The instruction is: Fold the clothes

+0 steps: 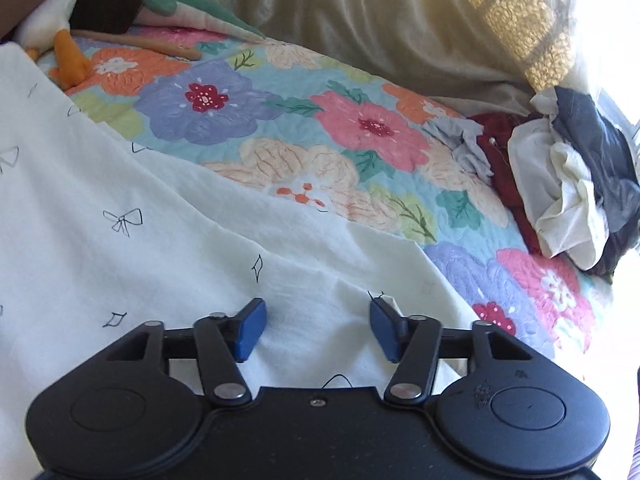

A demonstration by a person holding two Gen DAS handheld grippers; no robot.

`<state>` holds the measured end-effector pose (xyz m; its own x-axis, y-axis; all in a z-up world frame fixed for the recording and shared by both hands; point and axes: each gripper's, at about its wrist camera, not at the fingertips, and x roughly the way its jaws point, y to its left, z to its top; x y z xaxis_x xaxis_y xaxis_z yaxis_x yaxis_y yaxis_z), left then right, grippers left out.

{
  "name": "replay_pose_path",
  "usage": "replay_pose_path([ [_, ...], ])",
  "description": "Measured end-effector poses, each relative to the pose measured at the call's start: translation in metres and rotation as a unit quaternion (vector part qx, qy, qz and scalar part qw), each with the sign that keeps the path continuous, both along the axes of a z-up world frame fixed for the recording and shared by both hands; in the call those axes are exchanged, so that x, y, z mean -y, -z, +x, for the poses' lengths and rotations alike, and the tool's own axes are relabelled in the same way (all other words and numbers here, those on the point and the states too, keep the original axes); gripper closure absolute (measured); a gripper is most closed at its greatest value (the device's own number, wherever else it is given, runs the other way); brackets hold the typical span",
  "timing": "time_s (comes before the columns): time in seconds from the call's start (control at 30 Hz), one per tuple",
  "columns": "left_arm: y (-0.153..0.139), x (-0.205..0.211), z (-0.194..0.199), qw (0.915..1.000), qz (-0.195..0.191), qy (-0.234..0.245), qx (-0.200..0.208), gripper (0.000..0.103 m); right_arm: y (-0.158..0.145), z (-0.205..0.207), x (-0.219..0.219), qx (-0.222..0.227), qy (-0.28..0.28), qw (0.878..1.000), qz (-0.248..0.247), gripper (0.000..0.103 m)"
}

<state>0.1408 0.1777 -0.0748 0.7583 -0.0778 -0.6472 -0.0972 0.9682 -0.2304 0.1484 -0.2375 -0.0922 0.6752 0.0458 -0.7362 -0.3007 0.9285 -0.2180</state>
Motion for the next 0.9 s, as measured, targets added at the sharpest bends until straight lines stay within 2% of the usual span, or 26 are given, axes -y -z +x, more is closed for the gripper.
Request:
replay_pose_path([
  [0.03,0.001,0.001,0.0,1.0,0.002,-0.001,0.0,0.097,-0.001,-0.001,0.001,0.008,-0.001,1.0,0.005,0.103],
  [0.13,0.0,0.001,-0.002,1.0,0.001,-0.003,0.003,0.097,-0.006,-0.003,-0.006,0.048,-0.006,0.998,-0.037,0.103],
  [0.2,-0.002,0.0,-0.003,1.0,0.0,-0.005,0.008,0.097,-0.012,0.002,-0.004,0.04,0.0,0.999,-0.027,0.103],
  [0.23,-0.002,0.0,-0.003,0.9999,-0.001,-0.006,0.009,0.097,-0.014,0.004,0.0,0.034,0.007,0.999,-0.022,0.099],
  [0.27,-0.002,0.0,-0.003,0.9999,-0.001,-0.006,0.01,0.097,-0.017,0.004,0.003,0.03,0.01,0.999,-0.02,0.087],
  [0.3,-0.002,-0.001,-0.003,0.9999,-0.001,-0.006,0.009,0.097,-0.019,0.003,0.007,0.026,0.007,0.999,-0.022,0.079],
  [0.33,-0.002,-0.001,-0.003,1.0,-0.001,-0.007,0.006,0.097,-0.021,0.001,0.009,0.024,0.002,0.999,-0.03,0.059],
  [0.37,-0.001,-0.001,-0.002,1.0,-0.001,-0.008,0.004,0.097,-0.021,-0.003,0.011,0.025,-0.006,0.999,-0.045,0.054],
  [0.47,0.002,0.0,0.0,1.0,0.003,-0.008,-0.005,0.097,-0.02,-0.016,0.023,0.016,-0.023,0.995,-0.093,0.056],
  [0.7,0.003,0.004,0.002,0.9998,0.016,-0.006,-0.012,0.097,-0.008,-0.026,0.063,-0.017,0.001,0.999,-0.045,0.057],
  [0.73,0.003,0.004,0.002,0.9998,0.016,-0.006,-0.013,0.097,-0.002,-0.027,0.06,-0.017,-0.005,0.998,-0.055,0.068],
  [0.77,0.003,0.004,0.001,0.9997,0.017,-0.007,-0.012,0.097,0.001,-0.028,0.058,-0.017,-0.009,0.998,-0.068,0.103],
  [0.83,0.001,0.003,0.0,0.9998,0.015,-0.009,-0.008,0.097,0.001,-0.027,0.053,-0.001,-0.003,0.996,-0.088,0.103],
  [0.9,-0.004,0.0,-0.006,0.9998,-0.002,-0.014,0.015,0.097,-0.011,-0.028,0.05,0.043,0.006,0.994,-0.099,0.103],
])
